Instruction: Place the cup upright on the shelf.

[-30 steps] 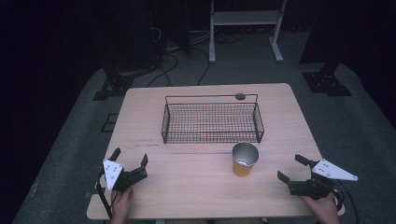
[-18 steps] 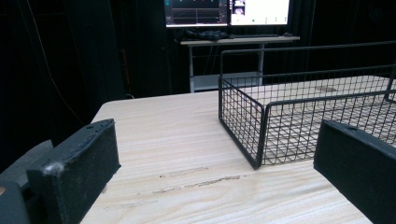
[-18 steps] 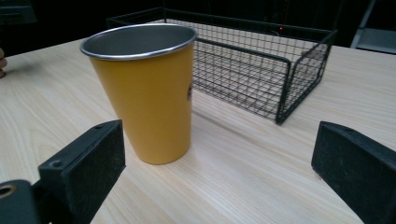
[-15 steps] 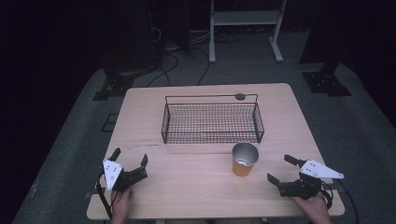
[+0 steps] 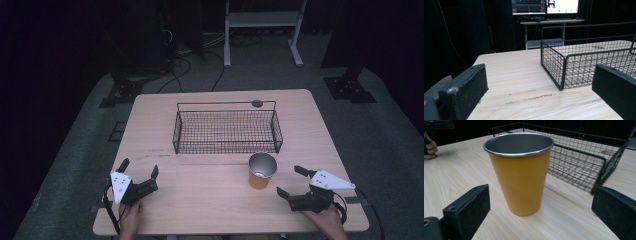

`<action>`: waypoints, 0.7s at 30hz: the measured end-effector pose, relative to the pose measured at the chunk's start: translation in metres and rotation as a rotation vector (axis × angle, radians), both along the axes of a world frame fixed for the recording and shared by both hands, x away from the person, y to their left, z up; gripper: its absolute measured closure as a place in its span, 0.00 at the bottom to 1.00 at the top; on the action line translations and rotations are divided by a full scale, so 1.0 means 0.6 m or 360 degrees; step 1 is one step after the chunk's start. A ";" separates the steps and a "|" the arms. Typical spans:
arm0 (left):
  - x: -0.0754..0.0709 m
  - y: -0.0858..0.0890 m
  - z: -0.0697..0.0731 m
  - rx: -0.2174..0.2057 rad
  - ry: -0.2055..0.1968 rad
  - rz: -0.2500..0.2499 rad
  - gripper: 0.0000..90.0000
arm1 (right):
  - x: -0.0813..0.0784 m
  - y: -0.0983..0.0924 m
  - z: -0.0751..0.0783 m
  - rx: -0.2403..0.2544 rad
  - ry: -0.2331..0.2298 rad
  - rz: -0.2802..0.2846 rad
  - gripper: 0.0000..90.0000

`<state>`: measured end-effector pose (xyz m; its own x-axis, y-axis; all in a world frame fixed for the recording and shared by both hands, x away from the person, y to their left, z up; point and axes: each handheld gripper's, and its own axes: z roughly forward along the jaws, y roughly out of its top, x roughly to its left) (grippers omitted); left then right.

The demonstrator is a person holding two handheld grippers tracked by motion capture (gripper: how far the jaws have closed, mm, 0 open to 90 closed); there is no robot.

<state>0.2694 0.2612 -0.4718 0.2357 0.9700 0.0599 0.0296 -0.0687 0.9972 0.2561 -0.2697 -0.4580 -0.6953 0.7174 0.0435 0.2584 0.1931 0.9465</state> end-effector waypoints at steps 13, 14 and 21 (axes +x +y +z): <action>0.000 0.000 0.000 0.0004 -0.0002 -0.0003 0.00 | 0.017 0.035 0.001 -0.0004 0.0027 0.0058 0.02; 0.000 0.000 0.000 0.0003 -0.0002 -0.0003 0.00 | 0.019 0.037 0.001 -0.0001 0.0029 0.0061 0.02; 0.000 0.000 0.000 0.0005 -0.0002 -0.0003 0.00 | 0.031 0.053 0.001 -0.0011 0.0042 0.0093 0.02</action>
<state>0.2694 0.2611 -0.4718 0.2374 0.9694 0.0630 0.0284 -0.0718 0.9970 0.2750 -0.2378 -0.4573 -0.7349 0.6757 0.0576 0.2711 0.2150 0.9382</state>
